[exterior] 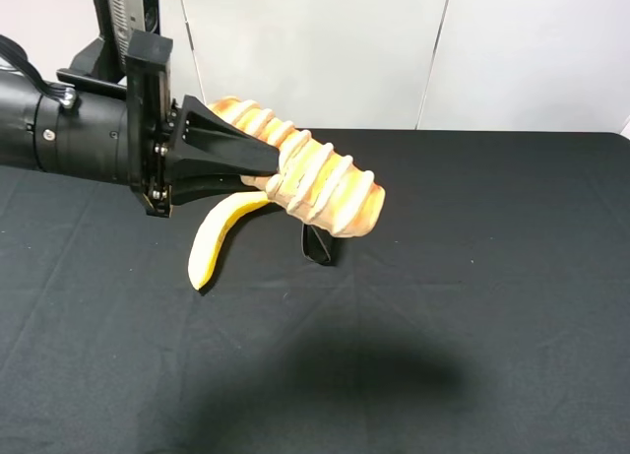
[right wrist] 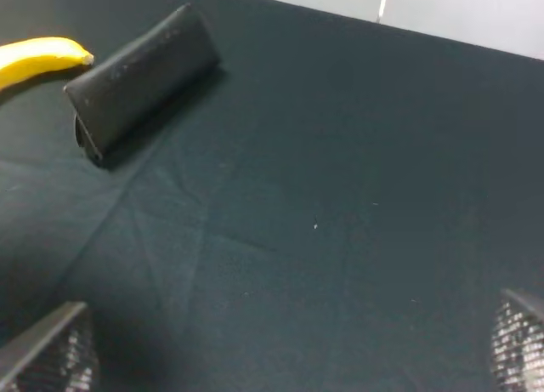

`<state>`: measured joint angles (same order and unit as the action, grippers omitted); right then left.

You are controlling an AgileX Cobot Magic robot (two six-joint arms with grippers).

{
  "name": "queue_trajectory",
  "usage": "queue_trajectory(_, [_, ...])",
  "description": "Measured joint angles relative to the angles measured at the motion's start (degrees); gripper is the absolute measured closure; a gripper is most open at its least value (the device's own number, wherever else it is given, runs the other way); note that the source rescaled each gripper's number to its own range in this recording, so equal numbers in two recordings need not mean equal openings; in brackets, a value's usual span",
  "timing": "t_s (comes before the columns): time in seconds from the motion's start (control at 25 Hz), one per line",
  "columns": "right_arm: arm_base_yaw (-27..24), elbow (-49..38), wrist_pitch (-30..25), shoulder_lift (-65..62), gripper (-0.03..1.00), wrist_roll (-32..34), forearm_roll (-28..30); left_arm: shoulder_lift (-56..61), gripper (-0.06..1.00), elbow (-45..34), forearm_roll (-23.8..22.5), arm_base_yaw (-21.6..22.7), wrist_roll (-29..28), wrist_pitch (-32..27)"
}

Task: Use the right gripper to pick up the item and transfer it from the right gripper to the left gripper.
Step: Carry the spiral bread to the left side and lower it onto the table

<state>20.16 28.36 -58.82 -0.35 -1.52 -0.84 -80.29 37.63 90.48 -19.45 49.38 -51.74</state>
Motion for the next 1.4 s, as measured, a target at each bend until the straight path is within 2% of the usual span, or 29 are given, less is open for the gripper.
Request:
queue_trajectory(0.32, [0.0,0.0,0.0,0.0,-0.03,0.0,-0.2,0.0,0.93,1.6,-0.6,0.0,1.0,1.3])
queue_trajectory(0.4, [0.0,0.0,0.0,0.0,-0.03,0.0,-0.3,0.0,0.93,3.7,-2.8,0.0,0.5,2.4])
queue_trajectory(0.48, [0.0,0.0,0.0,0.0,-0.03,0.0,-0.3,-0.1,0.93,6.9,-7.3,0.0,-2.3,4.1])
queue_trajectory(0.64, [0.0,0.0,0.0,0.0,-0.03,0.0,-0.3,-0.1,0.93,14.3,-22.7,0.0,-12.4,7.4])
queue_trajectory(0.88, [0.0,0.0,0.0,0.0,-0.03,0.0,-0.3,-0.1,0.93,25.9,-51.4,0.0,-29.8,8.9])
queue_trajectory(1.04, [0.0,0.0,0.0,0.0,-0.03,0.0,-0.3,-0.1,0.93,30.4,-69.0,0.0,-40.4,9.6])
queue_trajectory(1.28, [0.0,0.0,0.0,0.0,-0.03,0.0,-0.3,-0.1,0.93,31.3,-89.8,0.0,-51.8,11.8])
queue_trajectory(1.4, [0.0,0.0,0.0,0.0,-0.03,0.0,-0.3,-0.1,0.93,31.3,-97.4,0.0,-55.6,14.5])
